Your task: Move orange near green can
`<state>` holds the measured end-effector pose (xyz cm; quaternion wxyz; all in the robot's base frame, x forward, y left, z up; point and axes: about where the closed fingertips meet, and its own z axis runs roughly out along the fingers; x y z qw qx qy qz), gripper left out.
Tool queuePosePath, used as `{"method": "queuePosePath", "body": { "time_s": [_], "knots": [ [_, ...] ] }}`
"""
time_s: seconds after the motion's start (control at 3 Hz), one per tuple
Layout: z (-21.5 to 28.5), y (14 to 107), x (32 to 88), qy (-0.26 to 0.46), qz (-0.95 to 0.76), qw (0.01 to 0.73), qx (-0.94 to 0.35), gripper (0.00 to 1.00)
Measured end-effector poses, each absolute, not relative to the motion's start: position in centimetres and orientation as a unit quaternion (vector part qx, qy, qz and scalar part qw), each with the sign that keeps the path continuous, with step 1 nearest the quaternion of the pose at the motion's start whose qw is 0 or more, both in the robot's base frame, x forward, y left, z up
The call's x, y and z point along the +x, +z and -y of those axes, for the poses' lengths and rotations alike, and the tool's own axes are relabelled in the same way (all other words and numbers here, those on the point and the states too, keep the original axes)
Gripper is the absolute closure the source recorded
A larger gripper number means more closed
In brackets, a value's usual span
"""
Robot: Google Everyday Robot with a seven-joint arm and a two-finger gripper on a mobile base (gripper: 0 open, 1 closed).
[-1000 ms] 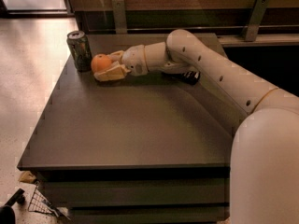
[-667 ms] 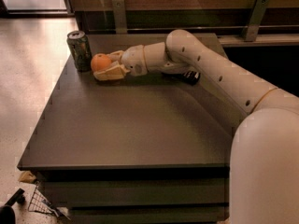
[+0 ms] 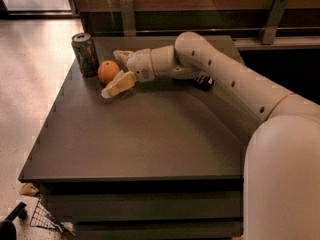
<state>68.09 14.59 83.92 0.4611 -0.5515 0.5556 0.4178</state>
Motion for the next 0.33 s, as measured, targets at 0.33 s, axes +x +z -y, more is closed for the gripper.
{"method": "queuePosePath", "body": {
  "time_s": [0.33],
  "knots": [
    [-14.61, 83.92, 68.09, 0.418, -0.556, 0.461, -0.551, 0.0]
  ]
}}
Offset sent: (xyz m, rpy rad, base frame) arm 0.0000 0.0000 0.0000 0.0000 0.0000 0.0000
